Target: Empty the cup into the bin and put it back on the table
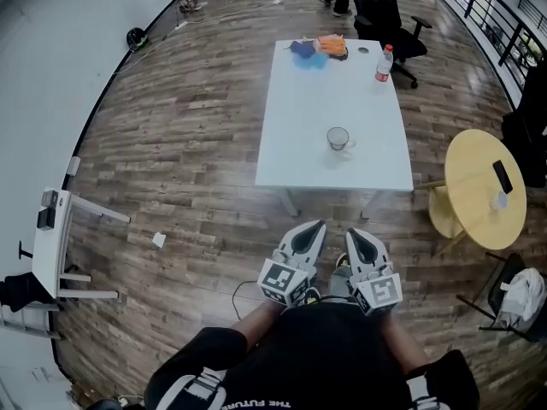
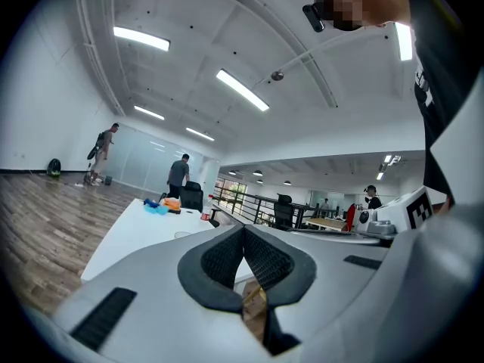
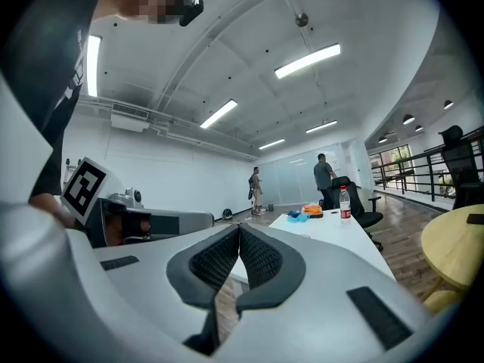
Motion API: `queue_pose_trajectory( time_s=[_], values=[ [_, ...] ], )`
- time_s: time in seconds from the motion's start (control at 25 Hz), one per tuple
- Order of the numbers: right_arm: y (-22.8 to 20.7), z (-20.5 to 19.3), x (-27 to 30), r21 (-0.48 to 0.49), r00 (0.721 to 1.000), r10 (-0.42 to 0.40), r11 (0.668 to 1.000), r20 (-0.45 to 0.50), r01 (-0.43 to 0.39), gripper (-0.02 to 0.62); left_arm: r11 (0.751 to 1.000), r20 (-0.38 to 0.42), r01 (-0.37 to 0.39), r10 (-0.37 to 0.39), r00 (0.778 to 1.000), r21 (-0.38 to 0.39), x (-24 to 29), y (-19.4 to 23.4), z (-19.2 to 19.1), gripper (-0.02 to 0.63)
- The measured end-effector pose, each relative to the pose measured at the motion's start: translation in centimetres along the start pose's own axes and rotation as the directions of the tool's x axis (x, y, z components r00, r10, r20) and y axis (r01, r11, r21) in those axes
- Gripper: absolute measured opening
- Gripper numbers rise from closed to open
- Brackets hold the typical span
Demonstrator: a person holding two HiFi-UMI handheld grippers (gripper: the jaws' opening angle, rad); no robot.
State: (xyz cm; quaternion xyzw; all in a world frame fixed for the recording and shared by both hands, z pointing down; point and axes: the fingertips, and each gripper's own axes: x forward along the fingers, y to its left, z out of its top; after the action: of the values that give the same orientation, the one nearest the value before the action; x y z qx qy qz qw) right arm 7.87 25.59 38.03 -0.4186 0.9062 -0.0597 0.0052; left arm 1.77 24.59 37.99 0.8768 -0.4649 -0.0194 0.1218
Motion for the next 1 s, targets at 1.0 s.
queue_pose_trajectory(
  time_s=[1.0],
  values=[
    [-19.6, 0.4, 12.9, 0.02, 1.0, -0.008, 1.0, -0.03, 0.009, 0.015, 0.994, -0.103, -0.073, 0.081, 0.991, 0.078, 20.6, 8.9, 1.6, 0.02]
  ],
)
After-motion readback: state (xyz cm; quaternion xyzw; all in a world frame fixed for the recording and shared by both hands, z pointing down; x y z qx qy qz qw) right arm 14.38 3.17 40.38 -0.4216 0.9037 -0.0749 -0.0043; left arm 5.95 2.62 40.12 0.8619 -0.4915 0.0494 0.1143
